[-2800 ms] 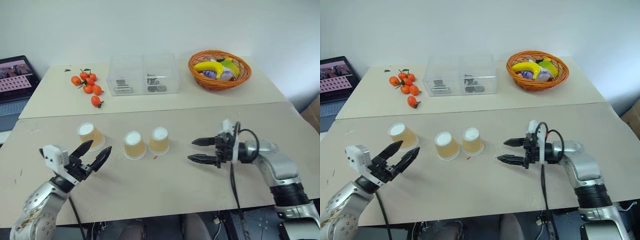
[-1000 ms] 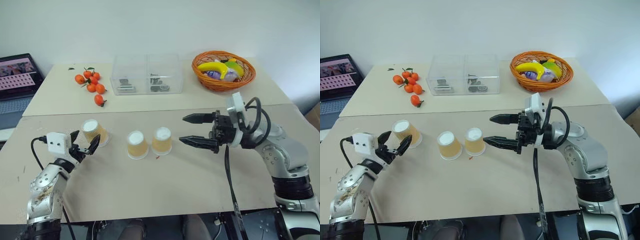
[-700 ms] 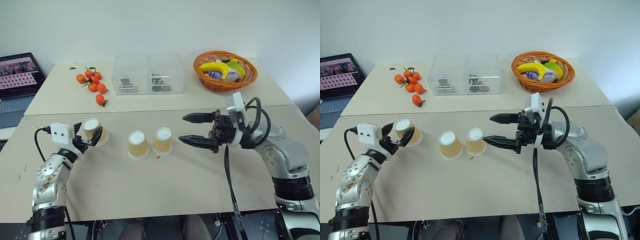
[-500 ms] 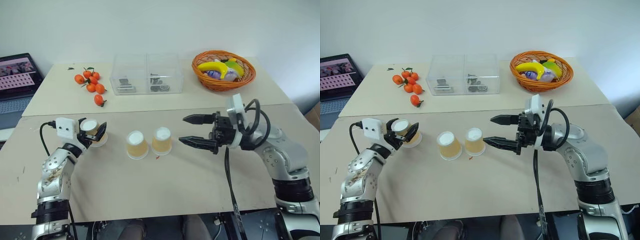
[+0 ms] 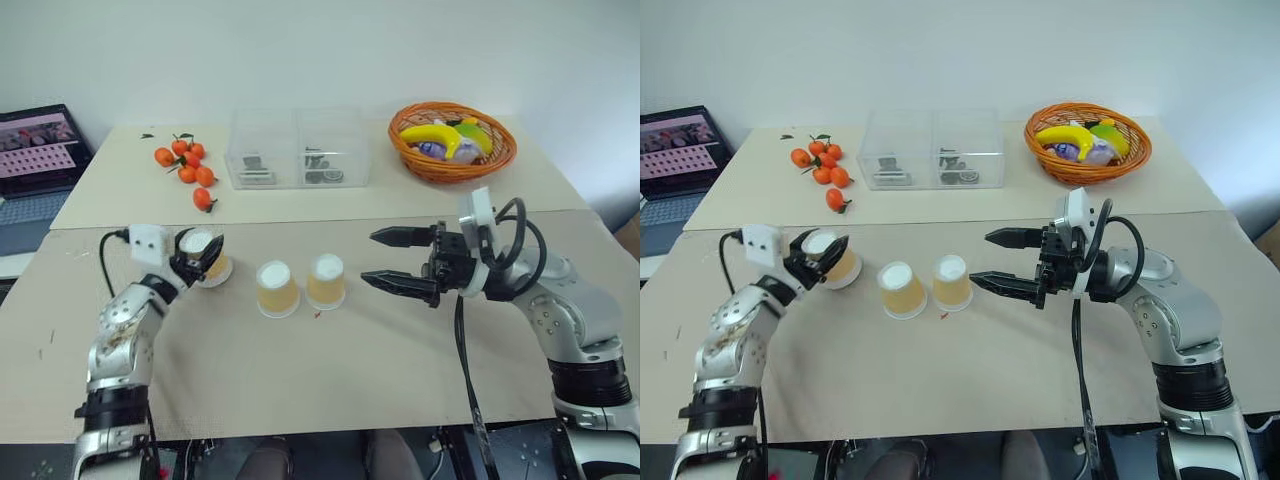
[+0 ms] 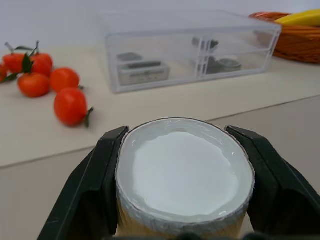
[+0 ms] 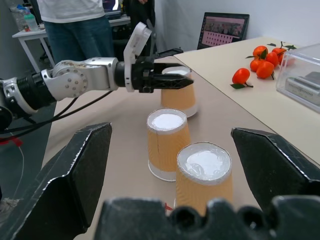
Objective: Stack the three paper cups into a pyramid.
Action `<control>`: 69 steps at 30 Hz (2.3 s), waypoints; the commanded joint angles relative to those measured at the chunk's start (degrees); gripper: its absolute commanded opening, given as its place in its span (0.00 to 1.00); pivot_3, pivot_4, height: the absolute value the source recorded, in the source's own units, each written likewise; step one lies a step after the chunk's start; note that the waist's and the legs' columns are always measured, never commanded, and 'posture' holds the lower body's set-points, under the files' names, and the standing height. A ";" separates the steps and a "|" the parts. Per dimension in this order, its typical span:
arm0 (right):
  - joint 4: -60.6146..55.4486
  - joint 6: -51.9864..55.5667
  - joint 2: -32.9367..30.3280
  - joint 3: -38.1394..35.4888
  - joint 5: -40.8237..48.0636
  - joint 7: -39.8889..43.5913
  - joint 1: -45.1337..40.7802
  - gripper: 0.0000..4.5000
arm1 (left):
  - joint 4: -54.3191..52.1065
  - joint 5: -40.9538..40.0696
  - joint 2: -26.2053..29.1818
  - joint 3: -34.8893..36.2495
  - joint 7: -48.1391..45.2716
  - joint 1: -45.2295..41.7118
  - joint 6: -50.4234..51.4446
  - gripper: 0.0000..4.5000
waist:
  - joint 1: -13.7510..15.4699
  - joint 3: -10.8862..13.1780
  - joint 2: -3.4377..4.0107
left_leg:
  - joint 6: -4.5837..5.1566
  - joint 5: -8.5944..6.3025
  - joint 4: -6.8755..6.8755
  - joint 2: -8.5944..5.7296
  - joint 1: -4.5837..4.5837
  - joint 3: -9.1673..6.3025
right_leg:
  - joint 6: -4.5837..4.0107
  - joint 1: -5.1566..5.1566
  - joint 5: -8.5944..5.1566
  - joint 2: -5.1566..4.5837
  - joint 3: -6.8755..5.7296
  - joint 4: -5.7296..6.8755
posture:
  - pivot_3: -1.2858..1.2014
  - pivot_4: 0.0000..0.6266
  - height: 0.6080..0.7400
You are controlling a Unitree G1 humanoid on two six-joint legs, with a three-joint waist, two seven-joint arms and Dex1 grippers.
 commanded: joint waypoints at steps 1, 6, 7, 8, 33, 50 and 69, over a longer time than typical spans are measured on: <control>-1.05 -0.79 0.10 -0.78 0.86 -0.11 -0.74 1.00 | -4.21 -4.60 2.89 -2.13 -5.48 -8.10 6.13 0.59 | -0.10 0.02 -0.03 | 0.00 0.00 0.00 0.00 -0.05 0.00 | 0.01 -0.02 0.01 0.00 -0.01 0.00 | 0.52 0.24 0.99; -1.73 -0.77 -0.07 -1.12 0.70 -0.77 0.16 1.00 | -5.92 -11.98 6.92 -3.77 -13.58 -15.64 16.87 0.59 | -1.03 0.02 -0.02 | 0.00 0.00 -0.01 -0.02 -0.08 0.00 | 0.10 -0.02 0.07 0.00 0.01 0.03 | 0.52 0.24 0.99; -2.02 -0.79 -0.14 -1.21 0.72 -0.95 0.51 1.00 | -6.11 -13.67 7.66 -3.84 -14.98 -17.27 19.19 0.59 | -1.18 0.02 -0.03 | 0.00 0.00 0.00 -0.03 -0.07 0.00 | 0.10 -0.02 0.07 0.00 0.02 0.05 | 0.52 0.24 0.99; -2.32 -0.82 -0.20 -1.30 0.70 -1.20 0.84 1.00 | -6.42 -15.49 8.53 -3.95 -16.62 -18.83 21.69 0.59 | -1.26 0.02 -0.03 | 0.00 0.00 -0.01 -0.02 -0.08 0.00 | 0.11 -0.02 0.07 0.00 0.02 0.03 | 0.52 0.24 0.99; -4.91 -0.23 -1.02 -2.61 1.81 -3.92 3.45 1.00 | -8.67 -15.34 11.84 -13.23 -30.50 -19.05 25.13 0.59 | -1.65 0.02 -0.03 | 0.01 0.00 0.01 -0.04 -0.05 0.01 | 0.12 -0.02 0.09 0.00 0.08 0.02 | 0.52 0.24 0.99; -4.16 -0.42 -0.82 -2.07 1.64 -3.48 2.90 1.00 | -7.41 -13.70 10.97 -11.74 -29.01 -19.19 23.72 0.59 | -1.70 0.02 -0.03 | 0.01 0.00 0.02 -0.04 -0.05 0.01 | 0.12 -0.02 0.09 0.00 0.09 0.04 | 0.52 0.24 0.99; -3.74 0.31 -1.17 -1.99 1.90 -3.00 2.61 1.00 | -11.52 -18.34 8.56 -6.77 -24.48 -18.89 24.28 0.99 | -1.71 0.02 -0.03 | 0.01 0.00 0.03 -0.04 -0.05 0.01 | 0.13 -0.02 0.09 0.00 0.09 0.04 | 0.52 0.24 0.99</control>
